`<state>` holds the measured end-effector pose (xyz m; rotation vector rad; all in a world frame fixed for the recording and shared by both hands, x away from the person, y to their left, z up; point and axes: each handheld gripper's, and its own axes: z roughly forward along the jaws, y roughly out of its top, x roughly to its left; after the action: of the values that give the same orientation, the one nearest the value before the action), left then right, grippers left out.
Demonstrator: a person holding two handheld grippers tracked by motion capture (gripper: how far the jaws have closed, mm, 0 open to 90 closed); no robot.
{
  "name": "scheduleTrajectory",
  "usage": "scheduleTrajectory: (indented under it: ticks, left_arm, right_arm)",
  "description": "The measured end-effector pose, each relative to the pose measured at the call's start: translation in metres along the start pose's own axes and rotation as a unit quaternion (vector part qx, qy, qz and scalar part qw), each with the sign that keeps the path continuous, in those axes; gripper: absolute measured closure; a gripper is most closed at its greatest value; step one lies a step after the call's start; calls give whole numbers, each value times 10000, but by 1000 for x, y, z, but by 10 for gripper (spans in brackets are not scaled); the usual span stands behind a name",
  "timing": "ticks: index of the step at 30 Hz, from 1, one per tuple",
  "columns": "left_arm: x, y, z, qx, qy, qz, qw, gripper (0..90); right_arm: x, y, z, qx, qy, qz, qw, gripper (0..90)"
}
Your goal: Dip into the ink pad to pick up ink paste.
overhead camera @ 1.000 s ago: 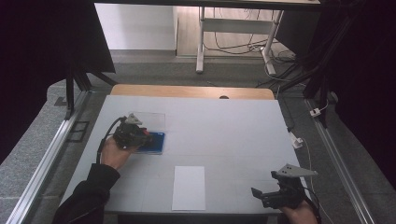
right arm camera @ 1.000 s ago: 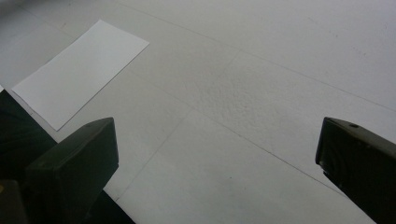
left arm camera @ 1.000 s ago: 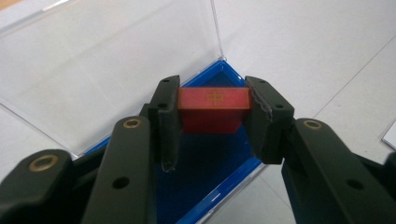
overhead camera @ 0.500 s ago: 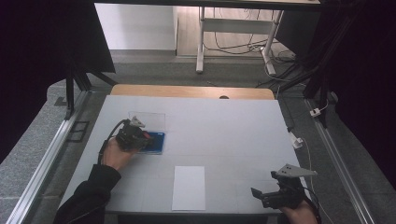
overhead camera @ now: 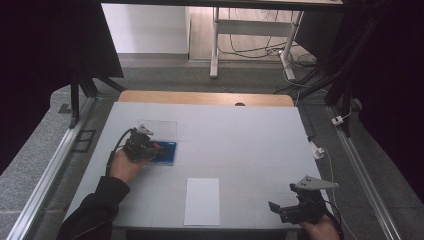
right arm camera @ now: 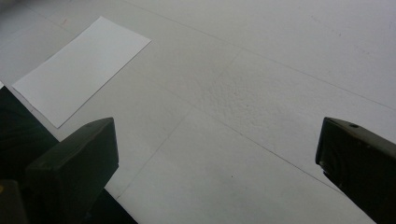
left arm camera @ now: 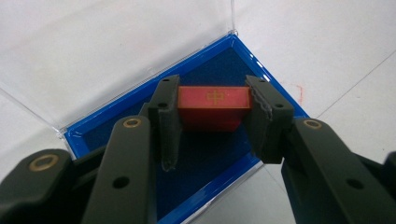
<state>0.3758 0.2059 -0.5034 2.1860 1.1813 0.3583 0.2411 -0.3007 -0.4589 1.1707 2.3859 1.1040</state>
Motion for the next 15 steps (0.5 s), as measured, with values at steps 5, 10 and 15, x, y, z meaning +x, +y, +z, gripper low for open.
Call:
scheduleTrajectory:
  ticks: [5,10,15]
  left_arm:
    - [-8,0,0,20,222,170,9996,582]
    - [-12,-1,1,26,353,224,9991,583]
    - [-3,-3,0,-31,72,-118,9999,583]
  right_arm:
    - [0,0,0,10,-1,-9,10000,0]
    - [0,0,0,16,-1,0,10000,0]
    - [0,0,1,27,3,-1,10000,0]
